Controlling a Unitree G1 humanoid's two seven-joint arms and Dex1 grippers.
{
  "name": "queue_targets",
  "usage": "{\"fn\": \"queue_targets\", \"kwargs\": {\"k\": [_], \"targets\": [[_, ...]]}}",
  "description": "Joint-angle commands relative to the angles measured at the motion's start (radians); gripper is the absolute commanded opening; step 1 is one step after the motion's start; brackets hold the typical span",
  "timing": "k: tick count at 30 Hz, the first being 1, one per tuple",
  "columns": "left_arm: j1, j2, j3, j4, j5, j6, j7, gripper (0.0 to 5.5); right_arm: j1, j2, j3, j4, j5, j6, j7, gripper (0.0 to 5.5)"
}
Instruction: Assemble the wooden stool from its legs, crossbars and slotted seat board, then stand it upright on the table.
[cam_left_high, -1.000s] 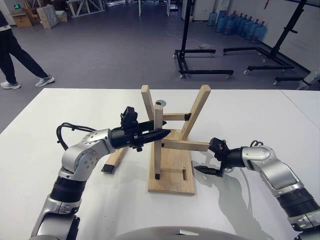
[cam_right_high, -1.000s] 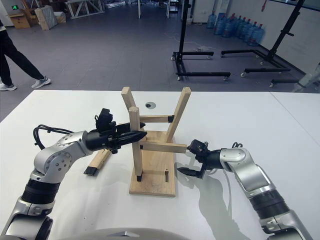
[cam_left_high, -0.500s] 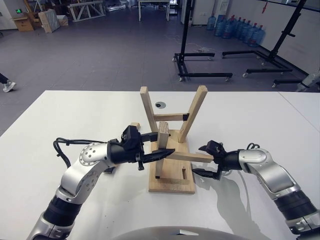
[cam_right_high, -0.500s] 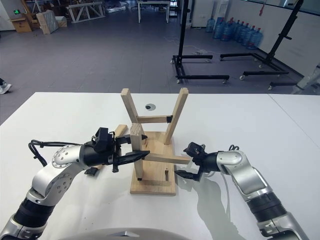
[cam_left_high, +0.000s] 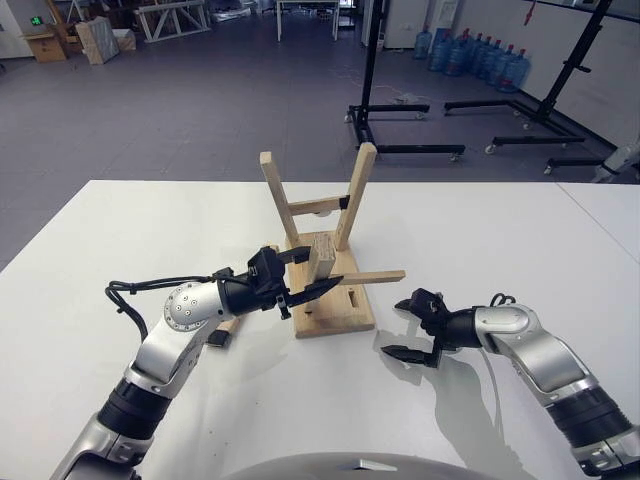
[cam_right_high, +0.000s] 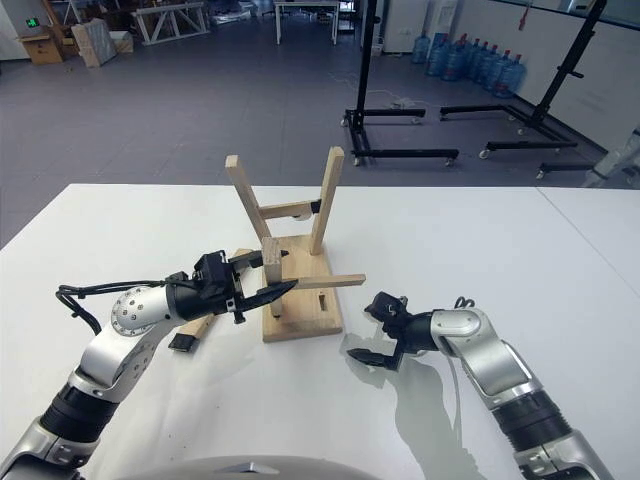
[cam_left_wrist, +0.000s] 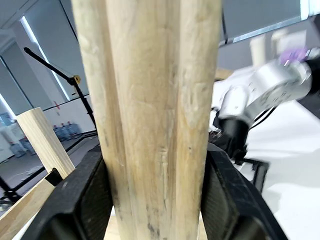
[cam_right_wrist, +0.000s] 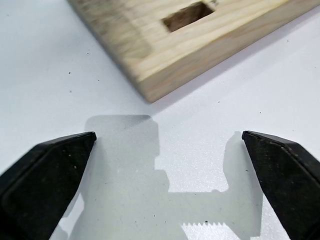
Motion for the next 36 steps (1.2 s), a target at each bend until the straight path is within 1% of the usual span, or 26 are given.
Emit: {"fn": "queue_targets", "kwargs": {"k": [1, 5, 8, 10, 12, 15, 19, 25, 29, 33, 36], "targets": [[0.082, 0.055, -0.013, 0.101, 0.033, 0.154, -0.033, 2.13, 0.002, 0.008, 0.004, -0.017, -0.002, 0.016, -0.005, 5.40], [0.097, 0.030, 0.018, 0.081, -0.084, 0.256, -0.026, 2.12, -0.001, 0.014, 0.007, -0.012, -0.006, 0.010, -0.006, 5.40], [0.068, -0.002, 0.070, 0.067, -0.212, 0.360, -0.001, 2.12, -0.003, 0.017, 0.007, -0.013, -0.008, 0.010, -0.007, 5.40], [0.052, -0.011, 0.086, 0.064, -0.248, 0.410, 0.002, 2.11, -0.004, 0.018, 0.007, -0.013, -0.009, 0.008, -0.008, 5.40], [0.044, -0.014, 0.086, 0.062, -0.252, 0.456, -0.005, 2.11, -0.008, 0.020, 0.007, -0.011, -0.011, 0.008, -0.008, 5.40], [0.048, 0.004, 0.051, 0.059, -0.183, 0.450, -0.033, 2.11, -0.013, 0.023, 0.008, -0.014, -0.011, 0.011, -0.011, 5.40], [0.033, 0.020, 0.062, 0.040, -0.185, 0.466, -0.064, 2.11, -0.016, 0.029, 0.011, -0.019, -0.011, 0.014, -0.013, 5.40], [-0.011, 0.108, 0.082, -0.037, -0.226, 0.534, -0.160, 2.11, -0.017, 0.034, 0.009, -0.026, -0.008, 0.015, -0.012, 5.40], [-0.042, 0.135, 0.084, -0.047, -0.217, 0.555, -0.190, 2.11, -0.016, 0.037, 0.009, -0.028, -0.008, 0.017, -0.014, 5.40], [-0.076, 0.146, 0.059, -0.031, -0.204, 0.579, -0.224, 2.11, -0.012, 0.038, 0.009, -0.033, -0.007, 0.020, -0.015, 5.40], [-0.111, 0.169, 0.009, 0.002, -0.118, 0.541, -0.255, 2.11, -0.012, 0.040, 0.011, -0.037, -0.008, 0.024, -0.015, 5.40]]}}
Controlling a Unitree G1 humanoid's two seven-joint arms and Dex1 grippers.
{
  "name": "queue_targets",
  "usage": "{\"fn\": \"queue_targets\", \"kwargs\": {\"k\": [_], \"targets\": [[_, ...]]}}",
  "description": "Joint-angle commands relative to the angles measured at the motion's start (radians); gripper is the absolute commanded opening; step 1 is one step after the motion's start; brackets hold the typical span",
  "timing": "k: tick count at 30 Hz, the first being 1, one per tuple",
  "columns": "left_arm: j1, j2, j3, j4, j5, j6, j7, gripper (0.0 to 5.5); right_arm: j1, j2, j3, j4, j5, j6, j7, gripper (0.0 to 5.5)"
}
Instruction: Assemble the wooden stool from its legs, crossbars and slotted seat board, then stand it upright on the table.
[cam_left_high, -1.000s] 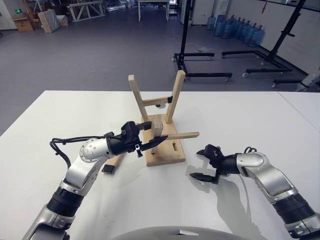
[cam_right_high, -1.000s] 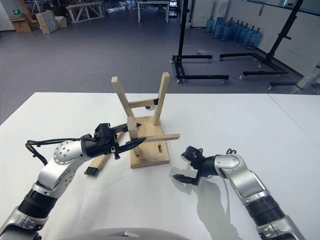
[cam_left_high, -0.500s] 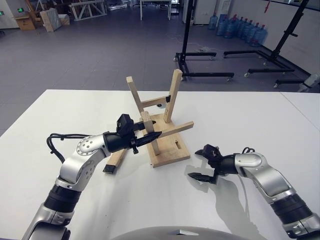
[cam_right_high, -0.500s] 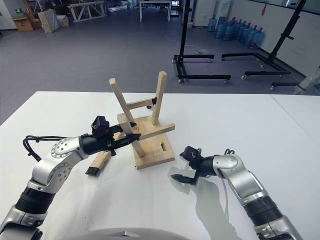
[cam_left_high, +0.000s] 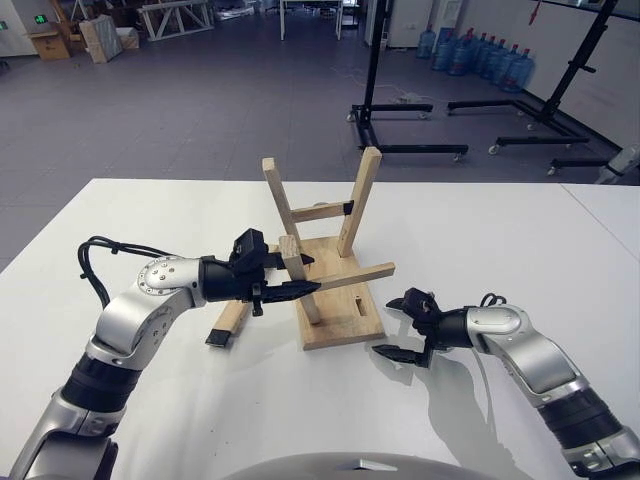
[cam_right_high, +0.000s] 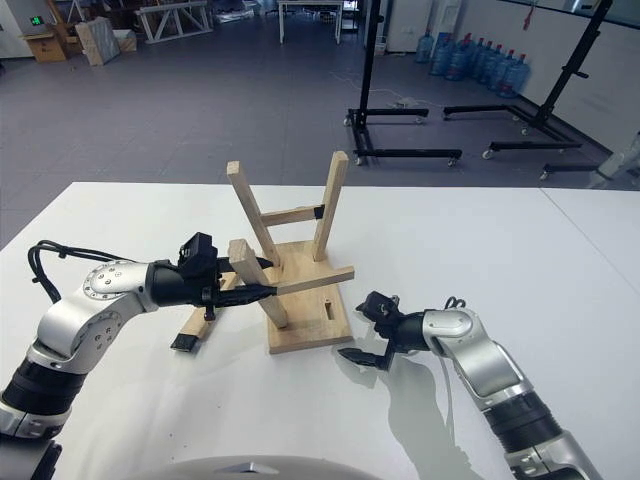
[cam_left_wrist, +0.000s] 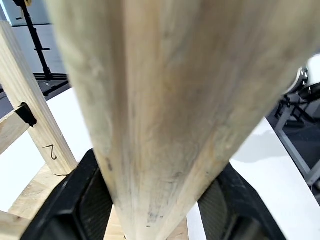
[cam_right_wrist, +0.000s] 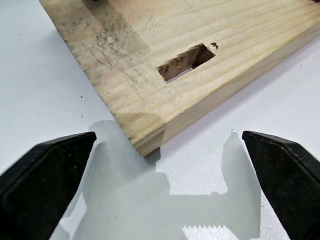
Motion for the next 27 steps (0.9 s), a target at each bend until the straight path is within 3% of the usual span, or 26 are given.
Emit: {"fn": "queue_targets", "kwargs": {"k": [1, 6, 17, 21, 27], "targets": [[-0.005, 0.047, -0.115, 0.067, 0.138, 0.009, -0.055, 2.09, -0.012, 0.002, 0.007, -0.016, -0.006, 0.011, -0.005, 5.40], [-0.008, 0.052, -0.165, 0.058, 0.195, -0.017, -0.068, 2.04, -0.002, 0.003, 0.006, -0.024, -0.005, 0.015, -0.008, 5.40], [-0.012, 0.023, -0.124, 0.076, 0.142, 0.032, -0.037, 2.04, 0.000, 0.009, 0.010, -0.024, -0.003, 0.016, -0.014, 5.40], [-0.014, 0.017, -0.122, 0.075, 0.142, 0.042, -0.036, 2.84, 0.001, 0.010, 0.011, -0.021, -0.004, 0.014, -0.015, 5.40], [-0.016, 0.011, -0.115, 0.073, 0.185, 0.029, -0.037, 3.61, 0.000, 0.012, 0.011, -0.013, -0.006, 0.010, -0.015, 5.40]]}}
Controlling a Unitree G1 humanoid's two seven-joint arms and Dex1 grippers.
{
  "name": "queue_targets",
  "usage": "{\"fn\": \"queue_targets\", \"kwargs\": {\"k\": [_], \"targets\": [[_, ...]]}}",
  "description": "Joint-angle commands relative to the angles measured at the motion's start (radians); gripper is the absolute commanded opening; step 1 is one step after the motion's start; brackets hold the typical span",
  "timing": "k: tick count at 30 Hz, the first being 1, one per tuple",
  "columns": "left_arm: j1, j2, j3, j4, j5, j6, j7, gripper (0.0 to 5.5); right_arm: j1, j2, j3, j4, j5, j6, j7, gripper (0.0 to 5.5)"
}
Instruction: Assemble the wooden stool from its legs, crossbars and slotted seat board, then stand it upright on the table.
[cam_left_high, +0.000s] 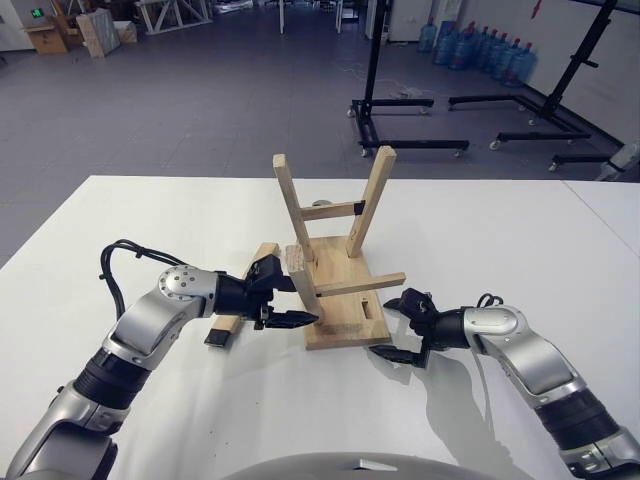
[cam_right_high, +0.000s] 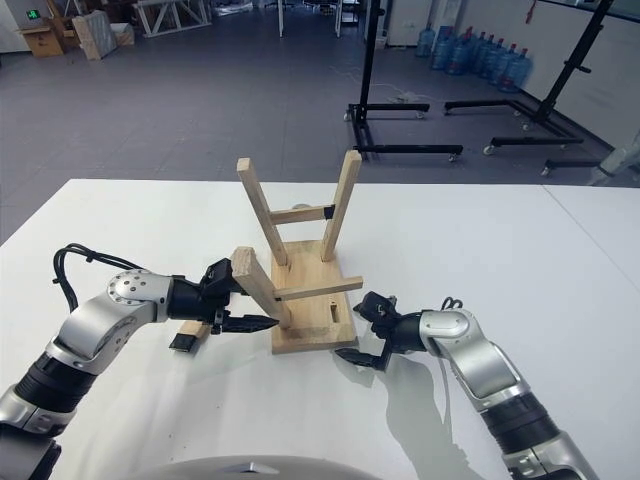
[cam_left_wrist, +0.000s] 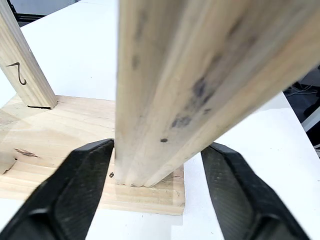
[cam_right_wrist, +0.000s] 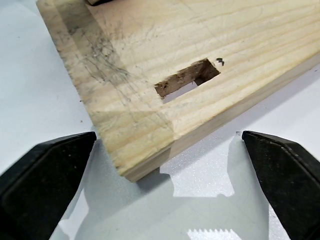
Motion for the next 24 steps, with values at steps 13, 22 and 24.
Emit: {"fn": "queue_targets", "kwargs": {"k": [13, 22, 24], "targets": [[0.261, 0.161, 0.341, -0.247, -0.049, 0.079, 0.069, 5.22, 0.013, -0.006, -0.016, -0.017, 0.008, 0.008, -0.003, 5.40], [0.369, 0.104, 0.559, -0.259, -0.105, 0.329, 0.345, 5.22, 0.058, 0.014, -0.003, -0.094, 0.037, 0.049, -0.013, 5.40], [0.356, 0.034, 0.518, -0.285, -0.114, 0.389, 0.429, 5.22, 0.067, 0.022, 0.003, -0.107, 0.039, 0.061, -0.022, 5.40]]}}
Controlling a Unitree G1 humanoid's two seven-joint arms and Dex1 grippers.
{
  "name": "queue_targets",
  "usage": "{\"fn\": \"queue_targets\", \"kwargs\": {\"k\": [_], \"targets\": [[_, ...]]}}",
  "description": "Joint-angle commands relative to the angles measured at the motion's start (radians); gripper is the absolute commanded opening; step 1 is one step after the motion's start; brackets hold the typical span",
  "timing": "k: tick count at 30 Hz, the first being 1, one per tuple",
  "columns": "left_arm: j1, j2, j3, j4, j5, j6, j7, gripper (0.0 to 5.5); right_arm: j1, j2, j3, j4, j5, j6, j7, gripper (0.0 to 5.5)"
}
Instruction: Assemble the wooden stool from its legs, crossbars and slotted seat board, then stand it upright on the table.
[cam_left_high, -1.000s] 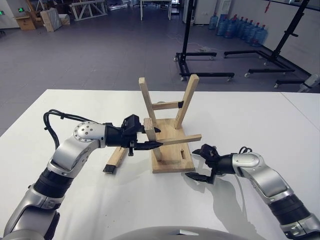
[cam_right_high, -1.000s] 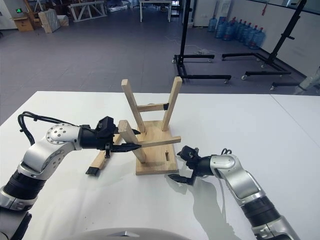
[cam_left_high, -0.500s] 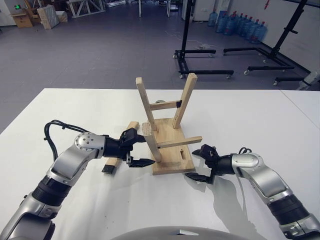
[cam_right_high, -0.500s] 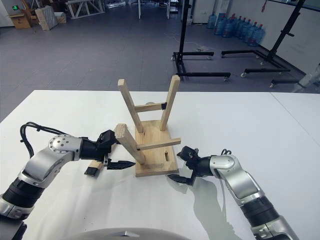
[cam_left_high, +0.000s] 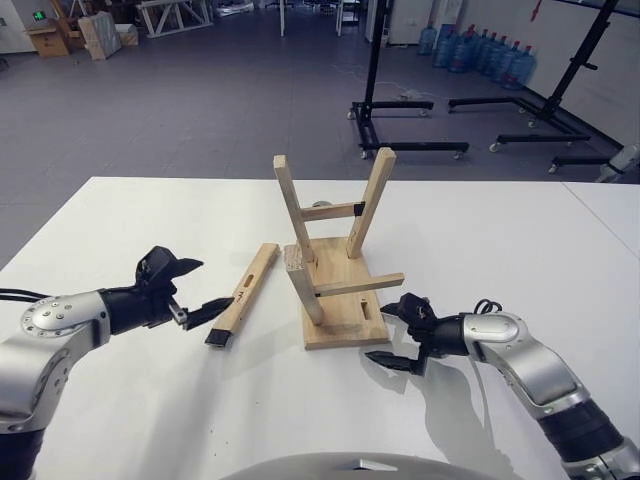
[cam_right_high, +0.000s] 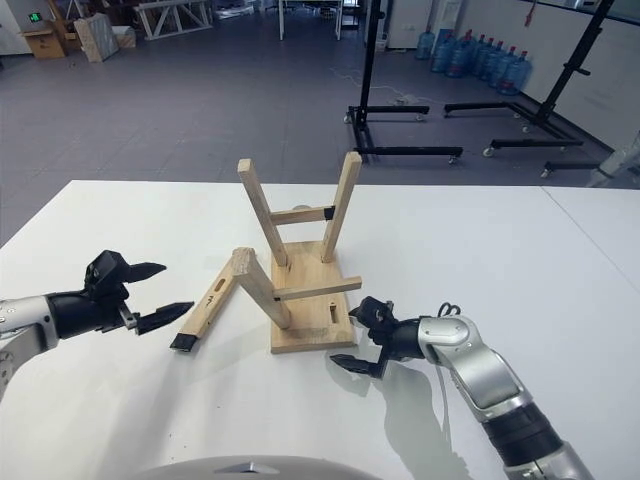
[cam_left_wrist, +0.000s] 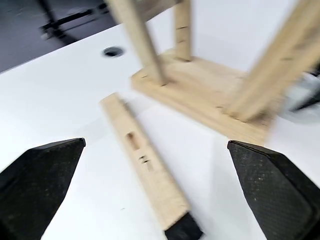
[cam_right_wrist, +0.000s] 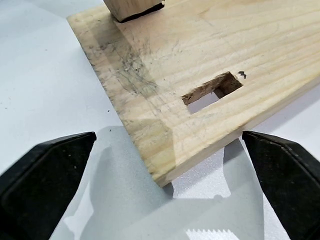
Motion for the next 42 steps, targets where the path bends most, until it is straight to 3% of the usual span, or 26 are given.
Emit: {"fn": "queue_targets", "kwargs": {"k": [1, 4, 12, 17, 27, 30, 42], "targets": [[-0.036, -0.119, -0.067, -0.036, -0.016, 0.113, 0.149, 5.22, 0.018, 0.013, 0.014, -0.033, 0.011, 0.028, -0.014, 5.40], [-0.043, -0.177, -0.125, -0.052, -0.009, 0.149, 0.214, 5.22, 0.025, 0.018, 0.019, -0.044, 0.013, 0.040, -0.021, 5.40], [-0.011, -0.138, -0.187, 0.086, 0.146, 0.080, 0.272, 5.22, 0.036, 0.022, 0.029, -0.073, 0.023, 0.059, -0.025, 5.40], [-0.024, -0.175, -0.214, 0.123, 0.171, 0.058, 0.271, 5.22, 0.039, 0.027, 0.042, -0.095, 0.023, 0.067, -0.034, 5.40], [-0.042, -0.292, -0.268, 0.270, 0.191, 0.066, 0.307, 5.22, -0.150, -0.028, -0.235, -0.119, 0.205, 0.161, -0.024, 5.40], [-0.007, -0.308, -0.279, 0.269, 0.195, 0.089, 0.322, 4.79, -0.172, -0.026, -0.272, -0.108, 0.239, 0.176, -0.040, 5.40], [0.059, -0.367, -0.241, 0.207, 0.171, 0.202, 0.408, 3.19, -0.145, -0.016, -0.246, -0.120, 0.251, 0.172, -0.067, 5.40]]}}
